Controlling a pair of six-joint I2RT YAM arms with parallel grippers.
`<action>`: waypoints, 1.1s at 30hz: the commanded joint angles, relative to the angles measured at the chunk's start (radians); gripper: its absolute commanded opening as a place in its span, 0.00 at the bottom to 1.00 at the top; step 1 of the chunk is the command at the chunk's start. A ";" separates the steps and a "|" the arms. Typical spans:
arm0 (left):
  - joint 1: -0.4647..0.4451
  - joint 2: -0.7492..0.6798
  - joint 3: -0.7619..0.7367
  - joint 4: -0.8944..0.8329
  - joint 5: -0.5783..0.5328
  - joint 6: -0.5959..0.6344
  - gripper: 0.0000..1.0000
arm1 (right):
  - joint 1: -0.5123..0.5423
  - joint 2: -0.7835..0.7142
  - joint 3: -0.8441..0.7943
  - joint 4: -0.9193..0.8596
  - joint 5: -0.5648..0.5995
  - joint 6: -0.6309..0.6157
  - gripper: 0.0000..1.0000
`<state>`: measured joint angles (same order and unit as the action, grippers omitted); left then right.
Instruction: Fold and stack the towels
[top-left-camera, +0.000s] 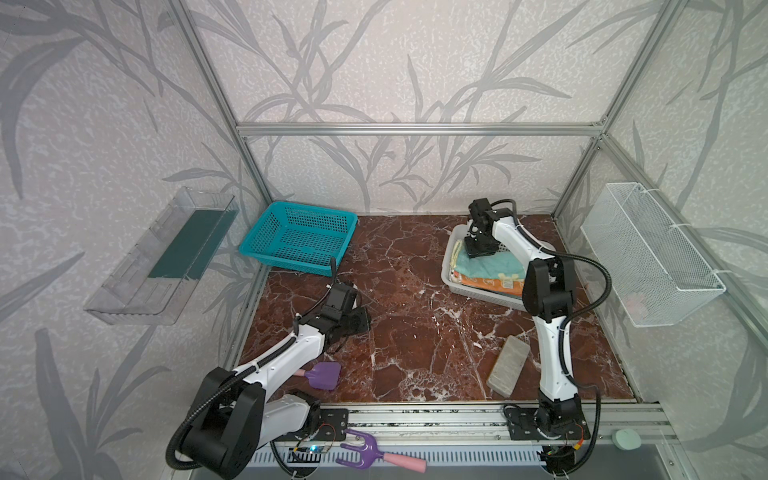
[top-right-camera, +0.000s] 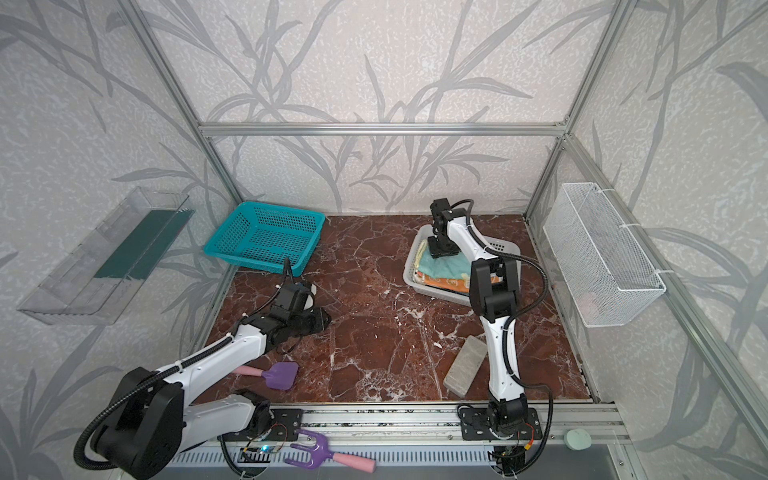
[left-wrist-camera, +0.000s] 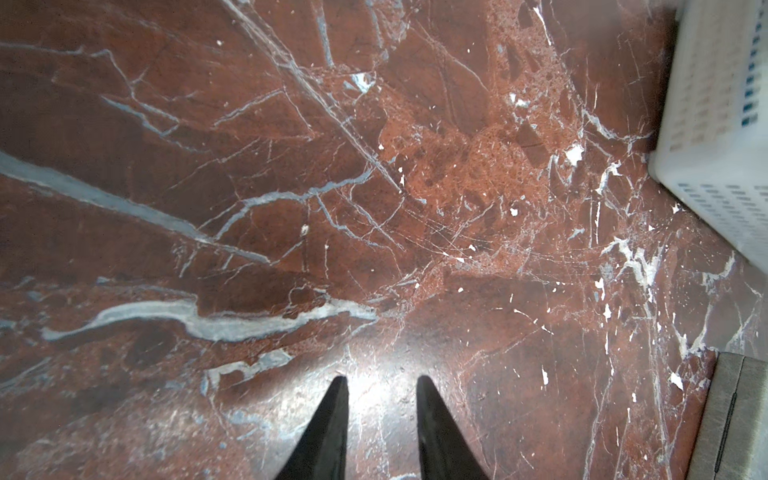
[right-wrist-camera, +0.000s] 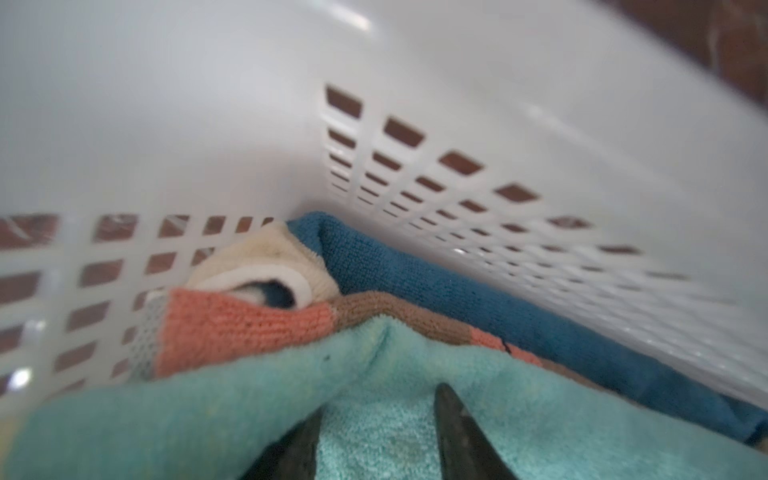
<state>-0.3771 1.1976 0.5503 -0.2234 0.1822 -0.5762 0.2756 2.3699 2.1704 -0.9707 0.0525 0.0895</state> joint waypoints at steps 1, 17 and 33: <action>0.005 0.018 0.032 0.005 -0.023 0.001 0.30 | 0.054 0.123 0.230 -0.148 -0.018 -0.029 0.46; 0.059 0.120 0.328 -0.155 -0.126 0.217 0.40 | 0.087 -0.212 0.193 -0.154 0.187 -0.089 0.56; 0.313 -0.126 0.284 -0.058 -0.429 0.470 0.92 | 0.028 -1.230 -1.288 0.940 0.454 -0.170 0.99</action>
<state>-0.0746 1.1667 0.9302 -0.3580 -0.1387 -0.2050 0.3332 1.2156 1.0264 -0.3477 0.4541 -0.0456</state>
